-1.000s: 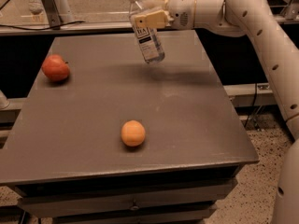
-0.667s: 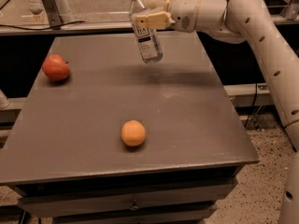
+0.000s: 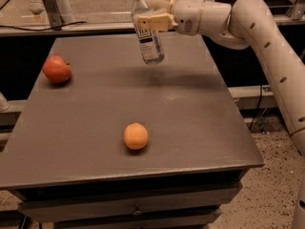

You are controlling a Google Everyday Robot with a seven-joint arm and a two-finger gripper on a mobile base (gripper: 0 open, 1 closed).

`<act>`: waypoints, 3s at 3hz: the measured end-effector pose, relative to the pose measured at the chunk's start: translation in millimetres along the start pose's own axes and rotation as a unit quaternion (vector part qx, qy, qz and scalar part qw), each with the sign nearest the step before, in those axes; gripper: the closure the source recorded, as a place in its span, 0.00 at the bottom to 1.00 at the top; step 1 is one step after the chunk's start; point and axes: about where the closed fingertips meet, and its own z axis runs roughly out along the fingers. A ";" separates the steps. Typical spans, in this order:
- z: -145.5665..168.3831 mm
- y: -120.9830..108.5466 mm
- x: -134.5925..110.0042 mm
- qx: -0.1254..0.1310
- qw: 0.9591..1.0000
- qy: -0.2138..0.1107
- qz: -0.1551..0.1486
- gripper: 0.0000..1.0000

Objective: Place blue plastic bottle upright

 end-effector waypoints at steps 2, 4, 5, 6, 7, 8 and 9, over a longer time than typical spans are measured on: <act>-3.1 15.8 11.1 0.007 0.996 -0.069 -0.054 1.00; -12.1 22.1 34.2 0.001 0.996 -0.063 -0.057 1.00; -18.6 23.3 44.9 0.009 0.997 -0.062 -0.052 1.00; -23.3 25.1 52.0 0.014 0.997 -0.063 -0.046 1.00; -23.2 24.6 49.2 0.014 0.997 -0.063 -0.046 0.82; -23.1 24.3 47.9 0.014 0.997 -0.063 -0.046 0.59; -23.2 24.3 47.6 0.014 0.997 -0.063 -0.046 0.35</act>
Offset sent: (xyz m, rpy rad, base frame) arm -0.0164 -0.0140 -0.0256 0.1243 -0.2090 -0.0159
